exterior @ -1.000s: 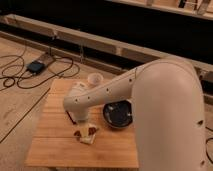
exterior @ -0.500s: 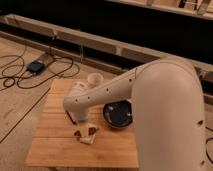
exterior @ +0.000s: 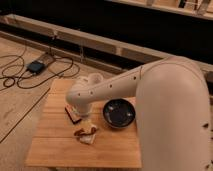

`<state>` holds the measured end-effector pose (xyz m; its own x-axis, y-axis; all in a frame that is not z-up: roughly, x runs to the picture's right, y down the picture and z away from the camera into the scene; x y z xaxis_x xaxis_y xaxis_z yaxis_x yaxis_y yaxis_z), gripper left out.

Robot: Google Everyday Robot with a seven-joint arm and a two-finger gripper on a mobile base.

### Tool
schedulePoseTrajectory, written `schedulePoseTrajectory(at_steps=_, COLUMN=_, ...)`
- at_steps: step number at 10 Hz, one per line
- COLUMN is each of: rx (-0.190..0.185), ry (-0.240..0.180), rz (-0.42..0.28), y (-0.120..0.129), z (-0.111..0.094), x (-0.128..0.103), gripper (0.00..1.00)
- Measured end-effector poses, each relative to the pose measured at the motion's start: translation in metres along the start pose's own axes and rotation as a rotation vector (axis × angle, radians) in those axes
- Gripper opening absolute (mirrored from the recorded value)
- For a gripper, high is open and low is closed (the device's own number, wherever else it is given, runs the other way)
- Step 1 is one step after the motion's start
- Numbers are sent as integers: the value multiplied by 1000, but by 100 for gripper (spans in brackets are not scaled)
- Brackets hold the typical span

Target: Pick up the ceramic bowl

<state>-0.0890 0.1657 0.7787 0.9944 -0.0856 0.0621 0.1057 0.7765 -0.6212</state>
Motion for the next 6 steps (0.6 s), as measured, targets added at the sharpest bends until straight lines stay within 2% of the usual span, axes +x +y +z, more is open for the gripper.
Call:
schedulePoseTrajectory(at_steps=3, rx=15, ry=-20, rz=-38, y=-44, z=-27, x=41, gripper=78)
schedulePoseTrajectory(at_steps=6, rx=32, ry=1, rz=-18, y=-85, z=-30, x=88, gripper=78)
